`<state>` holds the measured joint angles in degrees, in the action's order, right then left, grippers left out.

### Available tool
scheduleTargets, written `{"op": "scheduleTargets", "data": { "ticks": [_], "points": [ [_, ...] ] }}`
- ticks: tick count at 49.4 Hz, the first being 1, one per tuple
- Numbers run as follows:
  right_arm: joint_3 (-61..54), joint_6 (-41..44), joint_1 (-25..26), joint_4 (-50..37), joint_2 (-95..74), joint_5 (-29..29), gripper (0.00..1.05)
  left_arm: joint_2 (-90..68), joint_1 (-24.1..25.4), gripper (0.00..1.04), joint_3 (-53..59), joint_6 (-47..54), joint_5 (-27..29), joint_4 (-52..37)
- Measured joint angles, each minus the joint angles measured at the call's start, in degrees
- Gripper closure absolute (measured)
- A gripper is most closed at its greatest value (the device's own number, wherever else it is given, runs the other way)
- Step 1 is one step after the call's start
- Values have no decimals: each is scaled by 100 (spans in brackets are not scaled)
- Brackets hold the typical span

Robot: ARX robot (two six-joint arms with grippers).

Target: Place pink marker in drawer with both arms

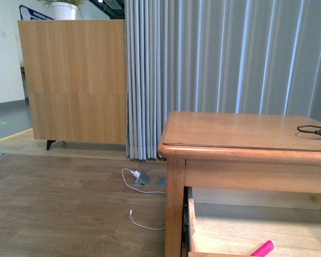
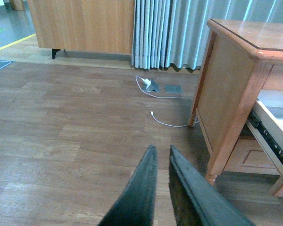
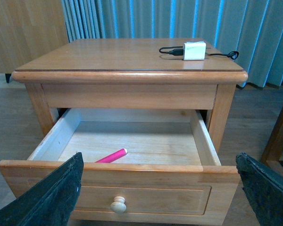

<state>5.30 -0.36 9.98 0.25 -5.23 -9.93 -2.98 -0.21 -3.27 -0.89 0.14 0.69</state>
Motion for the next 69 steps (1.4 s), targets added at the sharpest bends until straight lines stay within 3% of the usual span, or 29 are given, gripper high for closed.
{"op": "scheduleTargets", "data": {
  "ticks": [3, 36, 47, 52, 59, 62, 69],
  "points": [
    [0, 0, 0, 0, 0, 0, 8, 22, 0, 101, 33, -2, 0, 0],
    [-2, 2, 0, 0, 0, 0, 8, 275, 4, 101, 190, 44, -11, -46],
    [7, -7, -17, 39, -17, 42, 8, 275, 4, 63, 190, 46, -11, -46],
    [321, -162, -129, 944, -483, 535, 8, 275, 4, 45, 190, 46, -11, -46],
    [518, -149, -151, 1202, -1331, 271, 8, 275, 4, 22, 190, 46, -11, -46],
    [789, -136, -225, 1121, -2135, 105, 8, 275, 4, 6, 190, 48, -11, -46],
    [1167, -249, -424, 675, -3779, -304, 8, 278, 4, 6, 190, 57, -11, -46]
  ]
}}
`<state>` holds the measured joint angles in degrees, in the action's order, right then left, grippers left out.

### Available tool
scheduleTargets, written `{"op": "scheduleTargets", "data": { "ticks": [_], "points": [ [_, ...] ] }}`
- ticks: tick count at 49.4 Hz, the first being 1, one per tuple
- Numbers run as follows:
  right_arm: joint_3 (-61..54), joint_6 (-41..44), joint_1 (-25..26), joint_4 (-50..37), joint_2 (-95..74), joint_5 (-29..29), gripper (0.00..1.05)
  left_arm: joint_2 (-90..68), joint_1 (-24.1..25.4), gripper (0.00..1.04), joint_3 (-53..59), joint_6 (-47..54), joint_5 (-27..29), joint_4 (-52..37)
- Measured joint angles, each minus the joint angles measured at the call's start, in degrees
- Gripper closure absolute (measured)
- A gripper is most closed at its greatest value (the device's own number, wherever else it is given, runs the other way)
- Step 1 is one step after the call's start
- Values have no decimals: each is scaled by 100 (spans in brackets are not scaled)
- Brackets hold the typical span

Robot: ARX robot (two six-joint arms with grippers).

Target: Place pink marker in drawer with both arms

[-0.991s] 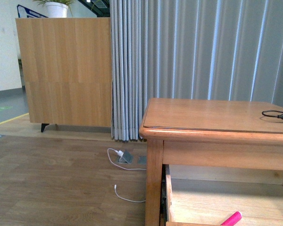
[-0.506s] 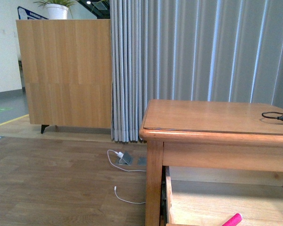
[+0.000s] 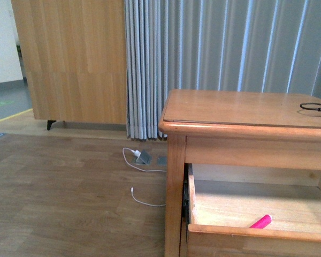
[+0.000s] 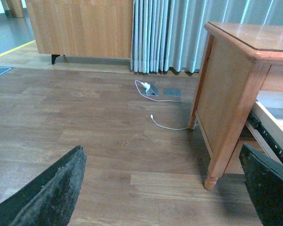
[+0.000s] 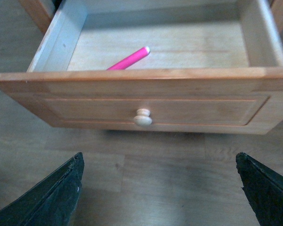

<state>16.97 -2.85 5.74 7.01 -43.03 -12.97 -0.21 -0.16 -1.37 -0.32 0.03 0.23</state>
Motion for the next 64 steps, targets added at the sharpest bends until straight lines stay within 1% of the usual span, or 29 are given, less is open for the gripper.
{"op": "scheduleTargets", "data": {
  "ticks": [4, 9, 18, 29, 38, 46, 50, 64],
  "points": [
    [214, -175, -31, -120, -798, -284, 8, 0, 0, 6, 0, 2, 0, 0],
    [507, -415, -168, -393, -1779, -350, 8, 0, 0, 6, 0, 2, 0, 0],
    [820, -634, -533, -1075, -3010, -120, 8, 0, 0, 6, 0, 4, 0, 0],
    [1300, -800, -874, -2004, -4199, 369, 8, 0, 0, 6, 0, 4, -2, 0],
    [1808, -973, -826, -3067, -5348, 846, 8, 0, 0, 6, 0, 4, -2, 0],
    [2409, -984, -734, -3689, -6146, 1209, 8, 0, 0, 6, 0, 4, -2, 0],
    [2684, -892, -732, -4107, -6502, 1488, 8, 0, 0, 6, 2, 4, 0, 0],
    [3713, -776, -732, -4382, -7385, 1648, 8, 0, 0, 6, 0, 4, 0, 0]
  ]
}}
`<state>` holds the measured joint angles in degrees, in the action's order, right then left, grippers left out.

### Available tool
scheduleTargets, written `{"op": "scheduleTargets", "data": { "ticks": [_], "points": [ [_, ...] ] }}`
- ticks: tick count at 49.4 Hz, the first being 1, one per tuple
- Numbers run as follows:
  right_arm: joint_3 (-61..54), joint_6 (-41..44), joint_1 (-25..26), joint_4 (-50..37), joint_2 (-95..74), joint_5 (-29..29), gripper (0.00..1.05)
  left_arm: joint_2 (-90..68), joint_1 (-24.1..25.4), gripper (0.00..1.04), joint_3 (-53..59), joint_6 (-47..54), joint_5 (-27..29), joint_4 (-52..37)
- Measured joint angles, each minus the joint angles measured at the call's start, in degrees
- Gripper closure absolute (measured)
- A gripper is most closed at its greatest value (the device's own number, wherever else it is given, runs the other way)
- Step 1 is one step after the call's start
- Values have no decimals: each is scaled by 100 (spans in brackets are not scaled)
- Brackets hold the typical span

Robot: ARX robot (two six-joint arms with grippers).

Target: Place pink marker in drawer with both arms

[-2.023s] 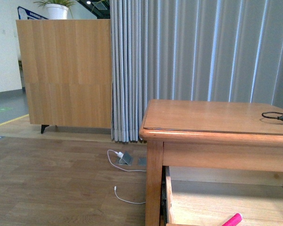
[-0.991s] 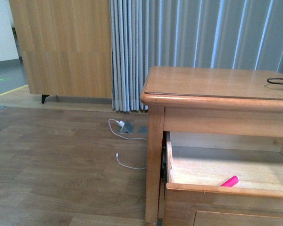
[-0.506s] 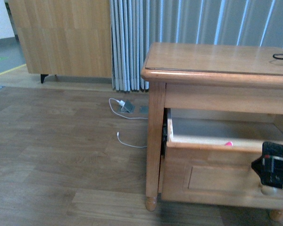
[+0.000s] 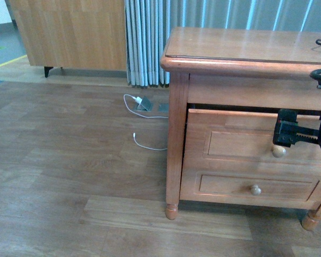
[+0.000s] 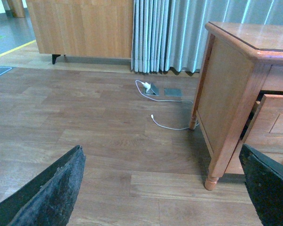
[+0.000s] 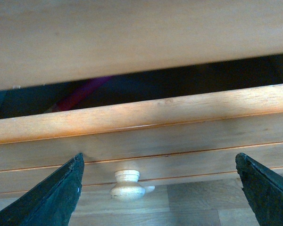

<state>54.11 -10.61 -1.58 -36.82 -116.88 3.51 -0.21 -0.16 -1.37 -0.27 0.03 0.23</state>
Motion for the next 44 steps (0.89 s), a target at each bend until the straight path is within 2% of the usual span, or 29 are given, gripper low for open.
{"op": "scheduleTargets", "data": {
  "ticks": [23, 44],
  "points": [
    [402, 31, -4, -597, -651, 293, 8, 0, 0, 6, 0, 0, 0, 0],
    [125, 160, 136, -560, -356, 133, 8, 0, 0, 6, 2, 0, 0, 0]
  ]
}}
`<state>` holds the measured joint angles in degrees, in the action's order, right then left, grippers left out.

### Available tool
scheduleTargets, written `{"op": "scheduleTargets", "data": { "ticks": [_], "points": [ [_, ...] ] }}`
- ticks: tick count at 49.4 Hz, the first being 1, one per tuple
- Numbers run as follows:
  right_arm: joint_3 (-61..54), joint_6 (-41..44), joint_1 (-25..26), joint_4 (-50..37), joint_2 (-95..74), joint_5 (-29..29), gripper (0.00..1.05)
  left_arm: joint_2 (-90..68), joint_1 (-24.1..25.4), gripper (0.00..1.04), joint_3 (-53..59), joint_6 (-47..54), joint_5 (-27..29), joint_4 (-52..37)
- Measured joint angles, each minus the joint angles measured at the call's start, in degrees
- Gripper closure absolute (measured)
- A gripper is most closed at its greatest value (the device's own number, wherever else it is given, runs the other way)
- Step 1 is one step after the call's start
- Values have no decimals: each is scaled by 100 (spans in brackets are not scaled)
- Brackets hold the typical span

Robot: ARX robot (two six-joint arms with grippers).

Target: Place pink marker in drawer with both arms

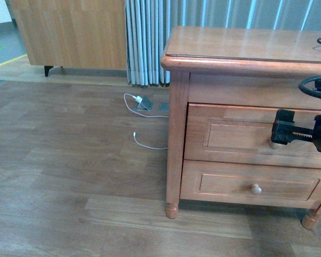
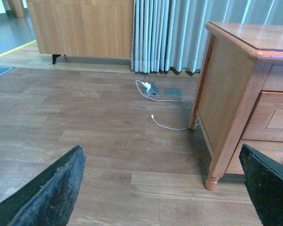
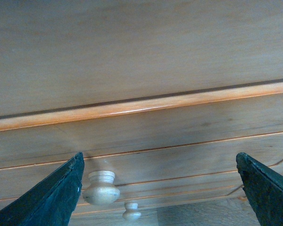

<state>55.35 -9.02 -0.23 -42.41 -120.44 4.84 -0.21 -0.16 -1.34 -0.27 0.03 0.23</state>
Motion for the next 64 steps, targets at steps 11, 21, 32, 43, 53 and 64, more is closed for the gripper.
{"op": "scheduleTargets", "data": {
  "ticks": [11, 21, 32, 43, 53, 64],
  "points": [
    [-651, -103, 116, 732, 1088, -144, 8, 0, 0, 6, -2, 0, 0, 0],
    [-1954, -439, 455, 1386, 3152, -837, 8, 0, 0, 6, 0, 0, 0, 0],
    [-2951, -529, 918, 2284, 5250, -1447, 8, 0, 0, 6, 0, 0, 0, 0],
    [-3576, -586, 1504, 3582, 7368, -2186, 8, 0, 0, 6, 0, 0, 0, 0],
    [-3823, -584, 2133, 4535, 8808, -2597, 8, 0, 0, 6, -2, 0, 0, 0],
    [-3871, -538, 2175, 4461, 8874, -2597, 9, 0, 0, 6, -2, 0, 0, 0]
  ]
}}
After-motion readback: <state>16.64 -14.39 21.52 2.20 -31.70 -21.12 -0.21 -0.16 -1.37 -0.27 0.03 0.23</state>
